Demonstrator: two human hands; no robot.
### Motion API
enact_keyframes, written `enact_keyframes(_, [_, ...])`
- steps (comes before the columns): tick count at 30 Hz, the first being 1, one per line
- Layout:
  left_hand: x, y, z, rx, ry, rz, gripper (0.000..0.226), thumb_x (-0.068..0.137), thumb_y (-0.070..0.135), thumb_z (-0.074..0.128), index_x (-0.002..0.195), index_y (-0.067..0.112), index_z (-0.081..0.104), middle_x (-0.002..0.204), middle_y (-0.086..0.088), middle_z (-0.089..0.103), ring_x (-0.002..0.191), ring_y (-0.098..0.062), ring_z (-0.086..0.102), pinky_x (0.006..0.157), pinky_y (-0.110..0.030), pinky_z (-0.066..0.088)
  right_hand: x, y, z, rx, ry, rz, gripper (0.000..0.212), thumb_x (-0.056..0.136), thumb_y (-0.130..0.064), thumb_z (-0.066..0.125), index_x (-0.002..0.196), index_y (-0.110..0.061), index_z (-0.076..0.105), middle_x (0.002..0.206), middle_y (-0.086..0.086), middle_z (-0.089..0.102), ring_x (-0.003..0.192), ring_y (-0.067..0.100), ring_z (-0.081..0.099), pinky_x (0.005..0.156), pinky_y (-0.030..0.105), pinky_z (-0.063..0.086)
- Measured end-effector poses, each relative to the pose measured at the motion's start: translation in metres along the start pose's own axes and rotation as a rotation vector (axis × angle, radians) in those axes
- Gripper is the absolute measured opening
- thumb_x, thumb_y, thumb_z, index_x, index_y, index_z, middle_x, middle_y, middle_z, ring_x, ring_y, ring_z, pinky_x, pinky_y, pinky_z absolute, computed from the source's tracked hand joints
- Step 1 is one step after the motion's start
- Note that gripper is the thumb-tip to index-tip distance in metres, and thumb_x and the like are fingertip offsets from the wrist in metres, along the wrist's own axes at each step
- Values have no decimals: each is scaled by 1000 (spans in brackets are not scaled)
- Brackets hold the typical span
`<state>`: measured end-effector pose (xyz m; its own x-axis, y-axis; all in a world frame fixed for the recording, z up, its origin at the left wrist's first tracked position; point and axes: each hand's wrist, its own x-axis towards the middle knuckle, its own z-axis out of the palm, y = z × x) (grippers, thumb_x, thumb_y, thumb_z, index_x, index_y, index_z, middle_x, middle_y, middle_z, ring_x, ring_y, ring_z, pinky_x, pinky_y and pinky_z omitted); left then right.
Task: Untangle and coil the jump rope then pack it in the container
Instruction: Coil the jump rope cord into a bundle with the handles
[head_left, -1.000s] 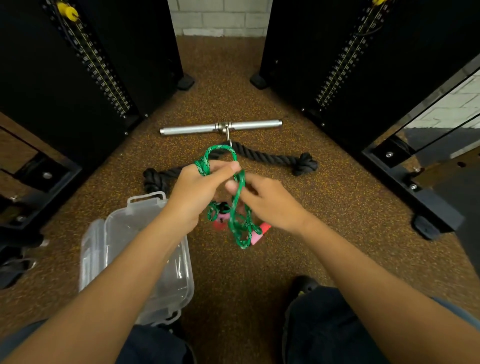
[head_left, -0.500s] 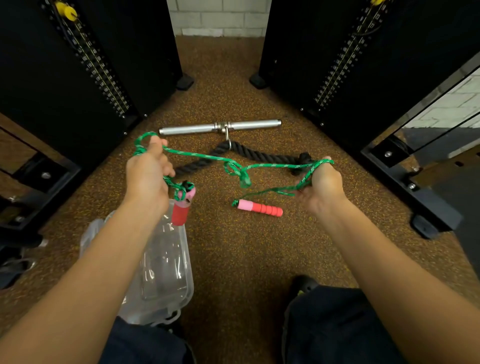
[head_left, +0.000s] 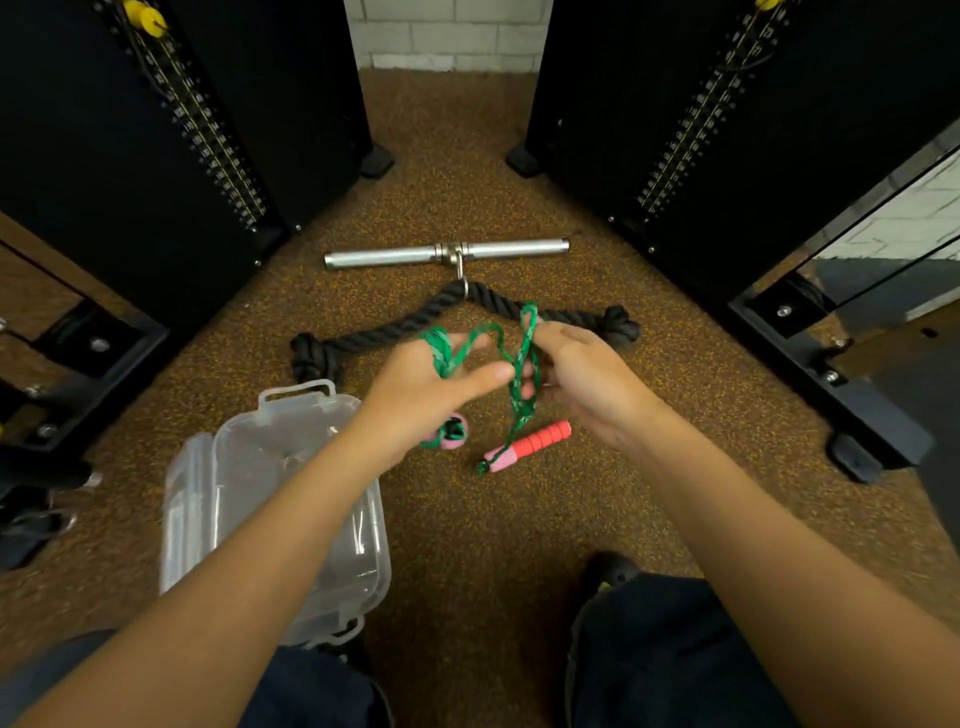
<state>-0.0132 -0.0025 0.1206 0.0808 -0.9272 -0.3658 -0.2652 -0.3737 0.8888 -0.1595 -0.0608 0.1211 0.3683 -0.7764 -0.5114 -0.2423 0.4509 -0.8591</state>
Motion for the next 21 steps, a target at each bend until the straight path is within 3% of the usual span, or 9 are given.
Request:
enact_keyframes(3, [-1,-8,7,177,-77,30,52,63,55,71,86,9,67,67,-2,59,63,-13,54,68,-29,41,-3,-2,4,62,-156,7,24,97,-23,39,87,-13,58,68,0,54,64,13,52,64,25,45])
enact_keyframes(7, [-1,-4,3,245,-52,30,36,73,51,68,80,16,70,75,-11,70,71,-22,63,68,-31,43,-7,-5,1,106,-172,-5,25,98,-25,40,90,-13,61,77,0,58,69,10,54,71,27,48])
enact_keyframes(9, [1,-2,-5,282,-4,32,39,76,55,62,76,17,72,81,-21,69,76,-30,64,69,-35,43,-4,-6,-6,137,-63,-12,25,97,-24,41,90,-14,63,89,0,62,83,12,57,83,33,47])
enact_keyframes(10, [1,-1,-9,286,14,38,37,79,53,60,71,19,72,71,-22,65,65,-27,61,64,-35,41,-1,-6,-10,189,18,-2,25,97,-23,41,91,-14,62,95,1,63,90,14,58,86,34,48])
enact_keyframes(12, [0,3,-16,248,15,50,34,84,48,57,67,22,70,53,-13,44,45,-16,41,56,-31,30,3,-5,-19,378,173,36,24,98,-21,39,88,-13,59,99,5,64,96,20,61,83,34,50])
enact_keyframes(15, [-1,4,-21,123,4,42,33,86,45,56,67,22,70,48,-3,30,42,-12,28,62,-29,27,5,-6,-25,525,348,81,20,99,-18,36,93,-11,54,100,9,64,90,21,63,71,30,51])
enact_keyframes(18, [0,5,-22,16,18,-17,33,85,45,57,65,22,70,44,6,26,44,-12,25,68,-31,31,9,-1,-26,429,459,128,28,99,-19,35,121,-6,48,112,15,61,99,25,62,79,37,54])
enact_keyframes(20, [-1,7,-23,-43,-1,-37,32,86,44,55,69,21,69,44,6,24,47,-14,25,69,-29,34,7,0,-23,203,452,149,29,96,-13,37,124,-6,43,121,20,55,107,30,58,89,45,52])
enact_keyframes(21, [-1,8,-23,-62,-10,-44,32,87,44,54,72,21,69,45,5,24,48,-14,25,67,-28,36,4,0,-19,37,398,113,29,92,-8,40,122,-9,43,118,16,56,102,27,57,84,41,52])
